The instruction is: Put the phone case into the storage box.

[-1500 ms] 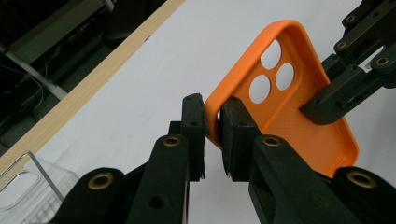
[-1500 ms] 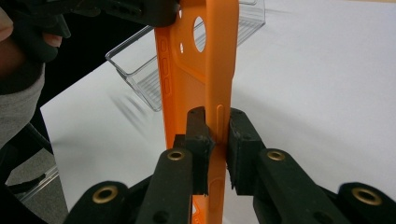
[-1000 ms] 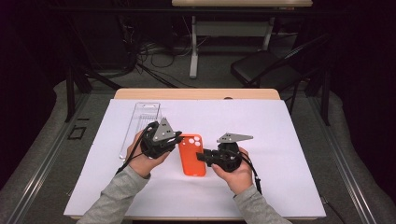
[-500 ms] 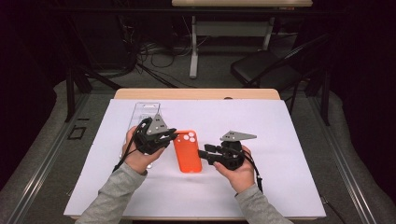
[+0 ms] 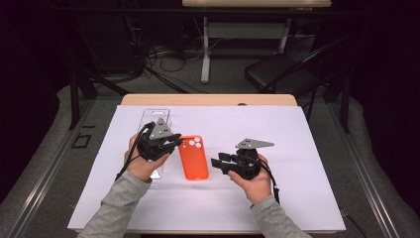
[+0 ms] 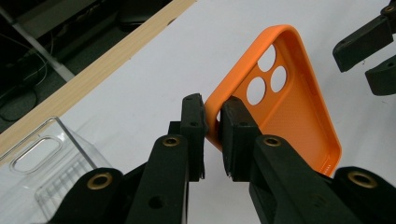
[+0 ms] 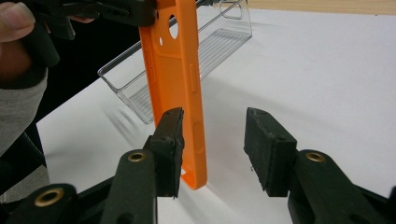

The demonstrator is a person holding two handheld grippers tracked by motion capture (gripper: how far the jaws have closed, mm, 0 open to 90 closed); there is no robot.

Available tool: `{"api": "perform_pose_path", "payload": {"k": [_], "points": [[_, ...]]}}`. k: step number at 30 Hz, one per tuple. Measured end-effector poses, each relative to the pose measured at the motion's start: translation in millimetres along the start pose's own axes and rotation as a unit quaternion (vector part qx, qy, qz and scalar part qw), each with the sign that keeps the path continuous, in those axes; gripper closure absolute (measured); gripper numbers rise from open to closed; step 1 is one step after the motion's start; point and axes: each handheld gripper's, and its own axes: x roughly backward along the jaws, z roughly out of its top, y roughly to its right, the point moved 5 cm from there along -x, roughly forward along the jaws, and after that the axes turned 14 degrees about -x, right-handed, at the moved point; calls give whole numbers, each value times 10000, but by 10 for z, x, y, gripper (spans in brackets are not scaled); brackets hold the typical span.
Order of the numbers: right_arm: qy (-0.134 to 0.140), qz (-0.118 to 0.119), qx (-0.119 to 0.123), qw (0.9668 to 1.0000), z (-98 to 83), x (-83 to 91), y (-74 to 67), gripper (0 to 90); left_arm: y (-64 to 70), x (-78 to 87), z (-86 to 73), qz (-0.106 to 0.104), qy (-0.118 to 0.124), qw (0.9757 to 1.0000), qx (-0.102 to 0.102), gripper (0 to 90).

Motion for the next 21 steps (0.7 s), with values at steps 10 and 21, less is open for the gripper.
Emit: {"api": "perform_pose_path", "payload": {"k": [10,21], "points": [[6,12,-109,9999,1,-1,40,573,-89,94,-16,139,117,9998,37,802],[43,-10,-135,9999,8,0,84,563,-151,131,-45,155,87,9998,-23,800]]}}
